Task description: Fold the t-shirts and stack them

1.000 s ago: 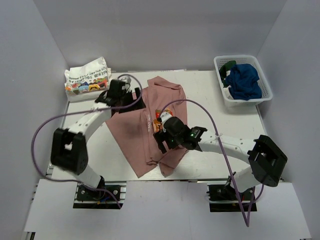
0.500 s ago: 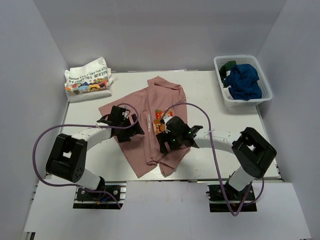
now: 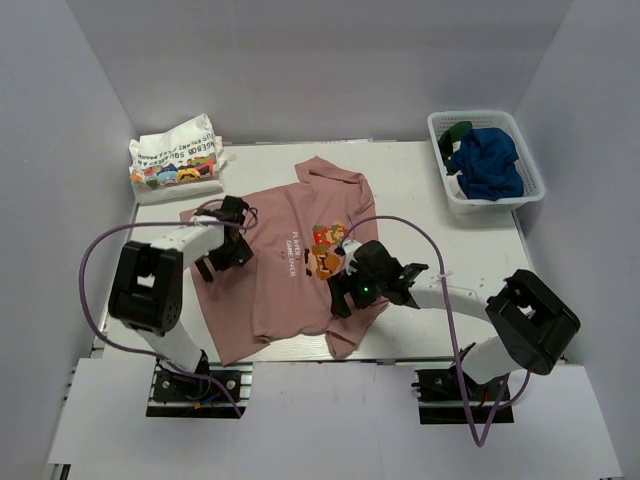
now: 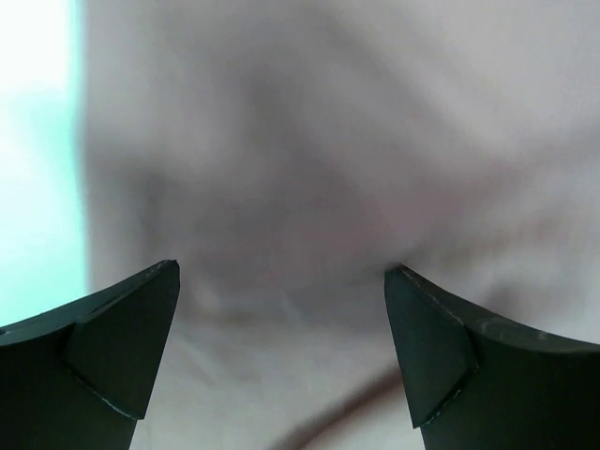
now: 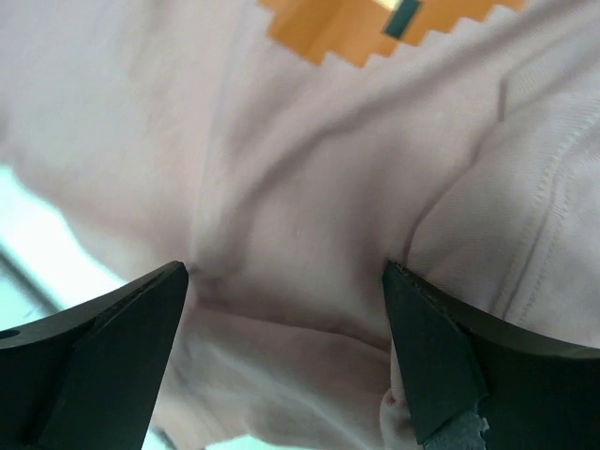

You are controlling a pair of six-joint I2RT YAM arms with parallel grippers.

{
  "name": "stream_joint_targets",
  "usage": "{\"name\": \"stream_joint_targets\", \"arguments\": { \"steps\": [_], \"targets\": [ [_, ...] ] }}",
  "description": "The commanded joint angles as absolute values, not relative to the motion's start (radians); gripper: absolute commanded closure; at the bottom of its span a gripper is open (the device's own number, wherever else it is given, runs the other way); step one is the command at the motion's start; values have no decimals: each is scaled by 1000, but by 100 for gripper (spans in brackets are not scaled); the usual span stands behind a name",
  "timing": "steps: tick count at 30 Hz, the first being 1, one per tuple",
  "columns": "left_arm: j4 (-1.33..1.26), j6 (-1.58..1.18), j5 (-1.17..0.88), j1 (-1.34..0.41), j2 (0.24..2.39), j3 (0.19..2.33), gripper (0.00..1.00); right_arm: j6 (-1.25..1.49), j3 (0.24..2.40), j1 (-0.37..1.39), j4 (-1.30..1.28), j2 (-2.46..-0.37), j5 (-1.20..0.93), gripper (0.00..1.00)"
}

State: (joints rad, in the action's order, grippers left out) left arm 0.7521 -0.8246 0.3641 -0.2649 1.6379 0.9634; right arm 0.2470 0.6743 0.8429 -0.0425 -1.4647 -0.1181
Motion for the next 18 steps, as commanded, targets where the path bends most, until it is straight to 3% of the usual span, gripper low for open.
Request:
{"name": "stream_joint_targets", "arguments": {
  "steps": [1,4,9,14,18],
  "targets": [
    [905,-828,631,-216,1716,1136,0,253,627,857,-63,-1453,-304,10],
    [956,-828,669,-178,1730,1244,0,256,624,873,-71,-1418,-285,10],
    [844,-726,467,-146,1657,1273,0,239,644,891,-133,-1346,-186,10],
    [554,-597,76,-173,1527,1114,0,181,761,896,-218,-1267,-21,10],
    [300,-578,-316,-173,1476,933,0,158,854,890,-327,-1337,136,10]
  ]
}}
